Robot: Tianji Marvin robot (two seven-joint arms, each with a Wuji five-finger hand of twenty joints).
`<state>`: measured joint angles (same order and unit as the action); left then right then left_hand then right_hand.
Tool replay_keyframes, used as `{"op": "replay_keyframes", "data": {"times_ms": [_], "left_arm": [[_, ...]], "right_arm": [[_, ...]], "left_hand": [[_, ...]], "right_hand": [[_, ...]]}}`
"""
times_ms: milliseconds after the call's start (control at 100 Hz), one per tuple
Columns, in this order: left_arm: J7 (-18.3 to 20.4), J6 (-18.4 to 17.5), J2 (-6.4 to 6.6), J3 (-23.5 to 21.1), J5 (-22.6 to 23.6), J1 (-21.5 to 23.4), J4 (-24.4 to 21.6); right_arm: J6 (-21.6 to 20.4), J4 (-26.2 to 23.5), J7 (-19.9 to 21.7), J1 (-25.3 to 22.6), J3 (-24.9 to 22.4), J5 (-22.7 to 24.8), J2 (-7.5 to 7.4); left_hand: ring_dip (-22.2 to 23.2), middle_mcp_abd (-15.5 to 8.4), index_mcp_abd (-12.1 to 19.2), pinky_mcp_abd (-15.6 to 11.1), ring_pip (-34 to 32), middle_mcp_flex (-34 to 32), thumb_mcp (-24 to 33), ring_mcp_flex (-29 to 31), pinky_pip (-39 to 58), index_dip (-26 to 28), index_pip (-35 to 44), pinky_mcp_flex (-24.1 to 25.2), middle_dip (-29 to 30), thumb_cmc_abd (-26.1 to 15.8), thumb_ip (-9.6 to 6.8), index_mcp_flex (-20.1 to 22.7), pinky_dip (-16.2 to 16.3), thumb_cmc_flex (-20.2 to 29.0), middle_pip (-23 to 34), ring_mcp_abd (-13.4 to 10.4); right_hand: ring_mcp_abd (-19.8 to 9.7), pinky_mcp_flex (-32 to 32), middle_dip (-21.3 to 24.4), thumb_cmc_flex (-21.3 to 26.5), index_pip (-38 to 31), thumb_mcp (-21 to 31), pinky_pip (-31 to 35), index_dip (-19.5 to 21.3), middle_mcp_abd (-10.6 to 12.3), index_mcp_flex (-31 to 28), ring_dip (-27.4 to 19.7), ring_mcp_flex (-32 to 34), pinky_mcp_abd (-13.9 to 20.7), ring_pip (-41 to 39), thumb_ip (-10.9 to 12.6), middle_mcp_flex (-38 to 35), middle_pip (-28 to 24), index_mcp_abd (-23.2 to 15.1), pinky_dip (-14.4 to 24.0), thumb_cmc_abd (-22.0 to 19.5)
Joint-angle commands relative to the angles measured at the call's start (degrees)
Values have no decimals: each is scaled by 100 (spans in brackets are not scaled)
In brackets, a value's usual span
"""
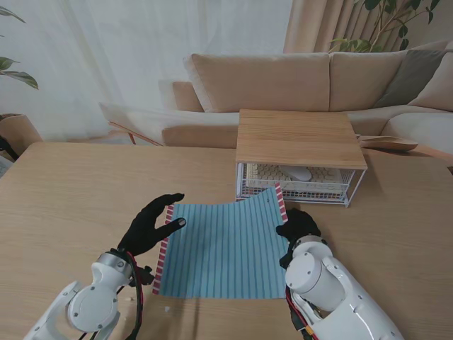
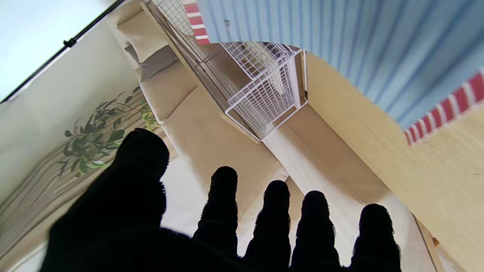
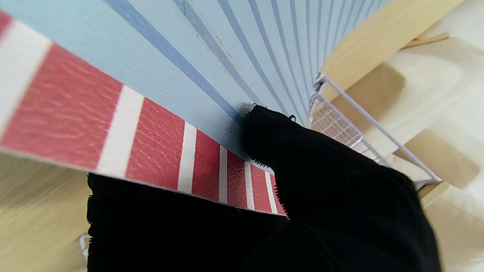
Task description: Unroll the mouse pad and set up the keyboard and mouse from the tabletop organizer
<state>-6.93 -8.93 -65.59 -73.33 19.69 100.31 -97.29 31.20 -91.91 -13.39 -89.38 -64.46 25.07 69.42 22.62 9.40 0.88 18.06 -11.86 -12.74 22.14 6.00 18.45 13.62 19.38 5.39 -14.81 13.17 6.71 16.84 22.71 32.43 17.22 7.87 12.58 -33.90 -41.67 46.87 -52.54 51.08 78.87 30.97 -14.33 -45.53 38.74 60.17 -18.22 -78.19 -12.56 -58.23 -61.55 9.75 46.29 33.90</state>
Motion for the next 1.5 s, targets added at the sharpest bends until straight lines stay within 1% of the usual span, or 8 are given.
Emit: {"op": "replay_keyframes", "data": {"times_ms": [0, 200, 540, 570, 670, 960, 1310, 1490], "left_arm": [[-22, 38, -50, -64, -105, 7, 44], [-108, -5, -86, -192, -238, -20, 107], [-186, 169, -140, -208, -511, -11, 66], [-194, 184, -144, -206, -521, -7, 58], [-207, 196, -143, -212, -494, -6, 55], [-198, 237, -148, -208, -527, -48, 113], [-174, 303, -148, -171, -535, -84, 167], [-171, 311, -140, -115, -477, -111, 206]], "right_arm": [[-43, -52, 38, -128, -83, 61, -49], [-140, -227, 8, -491, -533, 480, -136], [-697, -307, -161, -1150, -1419, 1369, -277], [-759, -273, -225, -1186, -1475, 1438, -279], [-902, -189, -363, -1291, -1642, 1622, -290], [-948, 53, -496, -1387, -1843, 2407, -395], [-1009, 335, -932, -1470, -2077, 3003, -444], [-977, 489, -1163, -1525, -2197, 3120, -439]], "left_hand": [[-5, 94, 116, 17, 117, 130, -153, -180, -458, -54, -61, 47, 79, -118, -296, 64, 234, 50, -88, -11], [-11, 43, 31, 38, 147, 139, -253, -204, -926, -75, -120, -105, 97, -142, -307, 72, 468, 24, -120, -14], [4, 40, -27, 33, 181, 131, -272, -222, -987, -75, -114, -31, 84, -195, -318, 168, 656, 56, -95, -1], [3, -105, -17, 30, 189, 113, -281, -224, -993, -74, -111, -24, 77, -198, -318, 190, 673, 71, -80, 2], [8, -138, -16, 36, 200, 111, -324, -226, -1008, -75, -114, -15, 64, -212, -317, 227, 718, 82, -56, 2], [18, -154, -12, 33, 219, 114, -386, -232, -1051, -86, -144, -9, 49, -225, -326, 301, 801, 136, -34, 1], [20, -174, 25, 14, 259, 127, -456, -245, -1092, -105, -208, -6, 66, -249, -337, 237, 873, 171, -68, -24], [21, -199, 9, 4, 293, 122, -463, -252, -1120, -119, -232, 10, 94, -234, -348, 245, 883, 211, -116, -24]], "right_hand": [[-11, -57, -76, 282, -281, 329, 387, 167, -454, -149, 48, 304, 20, -175, 65, -188, -235, -74, 174, -17], [-36, -40, -77, 262, -275, 307, 369, 173, -413, -122, 44, 265, 42, -153, 57, -151, -229, -145, 170, -64], [-52, 21, -82, 252, -265, 258, 322, 201, -370, -80, 52, 195, 78, -135, 55, -92, -233, -203, 162, -130], [-52, 27, -82, 256, -266, 260, 320, 204, -372, -80, 53, 194, 80, -136, 56, -88, -233, -211, 162, -128], [-54, 37, -84, 249, -264, 255, 319, 208, -371, -80, 58, 193, 89, -143, 55, -86, -239, -213, 164, -134], [-85, 2, -85, 219, -263, 242, 355, 216, -337, -90, 65, 214, 103, -157, 57, -100, -255, -277, 181, -139], [-137, -31, -96, 158, -262, 264, 418, 225, -274, -81, 78, 234, 162, -200, 73, -96, -285, -379, 197, -128], [-143, 6, -100, 133, -261, 268, 454, 226, -242, -63, 82, 197, 188, -220, 92, -60, -300, -428, 209, -146]]}}
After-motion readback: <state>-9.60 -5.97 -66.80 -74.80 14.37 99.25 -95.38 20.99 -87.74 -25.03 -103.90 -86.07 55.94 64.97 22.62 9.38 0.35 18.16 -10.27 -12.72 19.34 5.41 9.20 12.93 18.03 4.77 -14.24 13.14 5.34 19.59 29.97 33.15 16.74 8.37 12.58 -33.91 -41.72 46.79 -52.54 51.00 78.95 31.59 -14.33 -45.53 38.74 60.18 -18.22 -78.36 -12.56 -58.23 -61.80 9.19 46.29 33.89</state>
